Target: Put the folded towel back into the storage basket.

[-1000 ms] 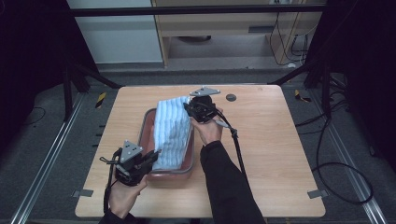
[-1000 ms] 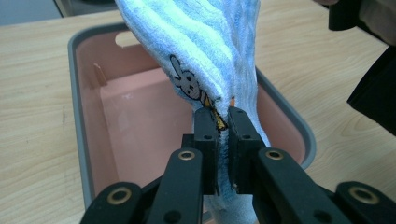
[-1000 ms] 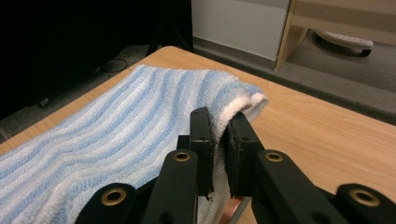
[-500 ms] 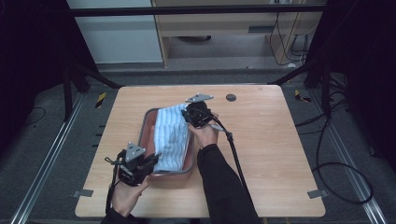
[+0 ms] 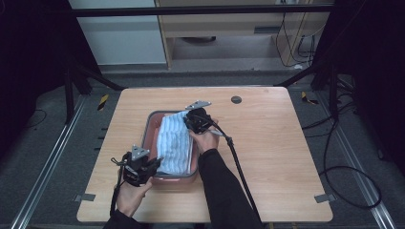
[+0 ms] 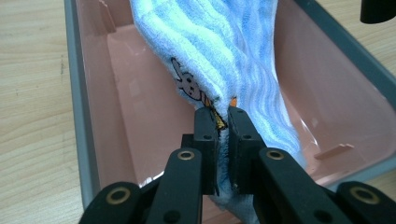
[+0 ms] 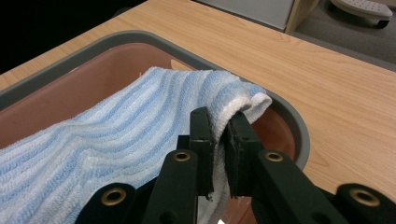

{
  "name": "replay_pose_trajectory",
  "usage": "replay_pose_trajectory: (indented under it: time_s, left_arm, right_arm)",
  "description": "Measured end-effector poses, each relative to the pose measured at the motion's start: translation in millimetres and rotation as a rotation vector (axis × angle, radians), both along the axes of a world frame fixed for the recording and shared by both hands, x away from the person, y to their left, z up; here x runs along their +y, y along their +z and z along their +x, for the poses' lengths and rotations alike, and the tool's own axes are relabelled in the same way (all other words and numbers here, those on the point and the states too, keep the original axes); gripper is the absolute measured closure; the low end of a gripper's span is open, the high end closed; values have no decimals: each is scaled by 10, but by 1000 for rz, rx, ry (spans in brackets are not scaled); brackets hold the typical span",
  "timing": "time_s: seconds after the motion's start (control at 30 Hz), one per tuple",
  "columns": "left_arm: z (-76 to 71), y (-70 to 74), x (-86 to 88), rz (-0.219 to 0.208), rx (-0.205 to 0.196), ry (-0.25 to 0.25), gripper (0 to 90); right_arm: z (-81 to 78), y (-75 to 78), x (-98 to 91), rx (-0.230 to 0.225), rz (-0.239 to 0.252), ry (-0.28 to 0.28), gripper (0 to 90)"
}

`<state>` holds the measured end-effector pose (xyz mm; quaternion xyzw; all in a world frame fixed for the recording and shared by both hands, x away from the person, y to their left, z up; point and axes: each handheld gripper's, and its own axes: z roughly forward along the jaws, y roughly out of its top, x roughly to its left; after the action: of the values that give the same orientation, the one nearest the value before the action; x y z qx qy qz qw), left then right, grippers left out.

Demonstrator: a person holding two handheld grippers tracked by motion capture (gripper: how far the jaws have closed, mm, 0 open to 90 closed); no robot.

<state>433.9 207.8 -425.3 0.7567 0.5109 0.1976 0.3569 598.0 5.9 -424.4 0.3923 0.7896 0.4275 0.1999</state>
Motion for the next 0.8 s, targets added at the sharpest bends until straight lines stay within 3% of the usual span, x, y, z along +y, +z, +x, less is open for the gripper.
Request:
replay_pose_trajectory:
  time_s: [0.27, 0.37, 0.53, 0.57, 0.67, 0.8]
  left_arm:
    - [66, -84, -14, 42, 7, 7, 830]
    - [59, -81, -15, 34, 22, 12, 814]
    - [40, -76, -35, 69, 27, 11, 713]
    - [36, -71, -36, 63, 20, 19, 713]
    - [22, -34, -18, 56, 12, 19, 652]
    - [12, 38, 26, 42, -23, 32, 594]
  right_arm:
    - [46, -39, 21, -8, -23, -1, 827]
    - [55, -61, 34, 0, -35, 4, 826]
    - [92, -115, 47, 25, -57, 25, 797]
    - [100, -128, 54, 34, -70, 28, 779]
    - [100, -148, 59, 3, -92, 24, 680]
    - [86, -104, 34, -22, -81, 21, 578]
